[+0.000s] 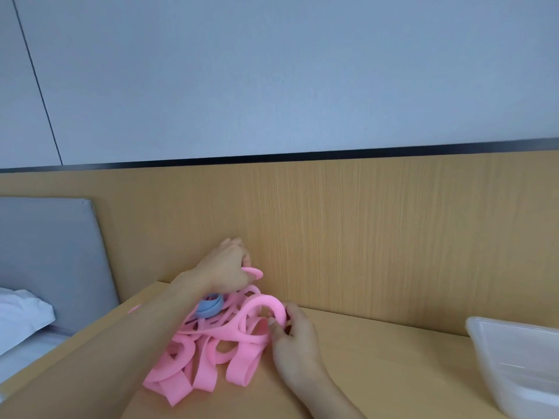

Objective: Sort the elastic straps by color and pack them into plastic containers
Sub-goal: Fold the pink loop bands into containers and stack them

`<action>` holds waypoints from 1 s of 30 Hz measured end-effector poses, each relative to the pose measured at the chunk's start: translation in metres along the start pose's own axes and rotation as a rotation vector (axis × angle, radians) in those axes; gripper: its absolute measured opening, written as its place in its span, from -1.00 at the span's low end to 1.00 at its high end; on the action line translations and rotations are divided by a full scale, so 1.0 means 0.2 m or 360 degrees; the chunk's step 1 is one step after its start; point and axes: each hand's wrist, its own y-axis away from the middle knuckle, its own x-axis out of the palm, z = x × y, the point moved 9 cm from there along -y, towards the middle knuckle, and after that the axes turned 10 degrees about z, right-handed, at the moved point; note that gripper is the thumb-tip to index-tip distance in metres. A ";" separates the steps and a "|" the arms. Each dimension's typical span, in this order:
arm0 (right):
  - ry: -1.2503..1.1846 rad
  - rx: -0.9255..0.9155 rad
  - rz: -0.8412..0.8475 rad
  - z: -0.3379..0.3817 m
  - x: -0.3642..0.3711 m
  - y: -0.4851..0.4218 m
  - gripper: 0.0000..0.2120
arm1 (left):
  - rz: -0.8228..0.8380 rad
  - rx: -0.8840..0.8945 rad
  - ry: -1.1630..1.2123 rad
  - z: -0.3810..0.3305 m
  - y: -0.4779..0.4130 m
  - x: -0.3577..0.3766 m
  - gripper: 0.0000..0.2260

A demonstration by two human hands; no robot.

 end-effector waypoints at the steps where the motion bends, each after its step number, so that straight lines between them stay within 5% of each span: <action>1: -0.0019 0.0010 0.0003 0.00 0.00 0.00 -0.86 | 0.0024 -0.0068 0.0215 0.03 0.02 -0.02 -0.67; 8: -0.0105 0.0004 -0.0016 0.09 -0.04 0.03 -0.76 | 0.0066 -0.0106 0.0903 -0.03 0.19 -0.18 -0.66; 13: -0.0387 -0.0075 0.0108 0.26 -0.08 0.02 -0.94 | 0.0069 -0.0057 0.0886 -0.14 0.30 -0.25 -0.74; 17: -0.0318 -0.0183 0.0189 0.42 -0.09 -0.01 -0.90 | 0.0078 0.0044 0.0984 -0.23 0.33 -0.29 -0.74; 24: -0.0168 -0.0273 -0.0008 0.69 -0.24 -0.10 -0.91 | 0.0069 0.0221 0.1240 -0.34 0.38 -0.42 -0.56; 30: -0.0222 -0.0240 -0.0137 0.86 -0.39 -0.17 -0.97 | 0.0047 0.0331 0.1049 -0.46 0.39 -0.56 -0.58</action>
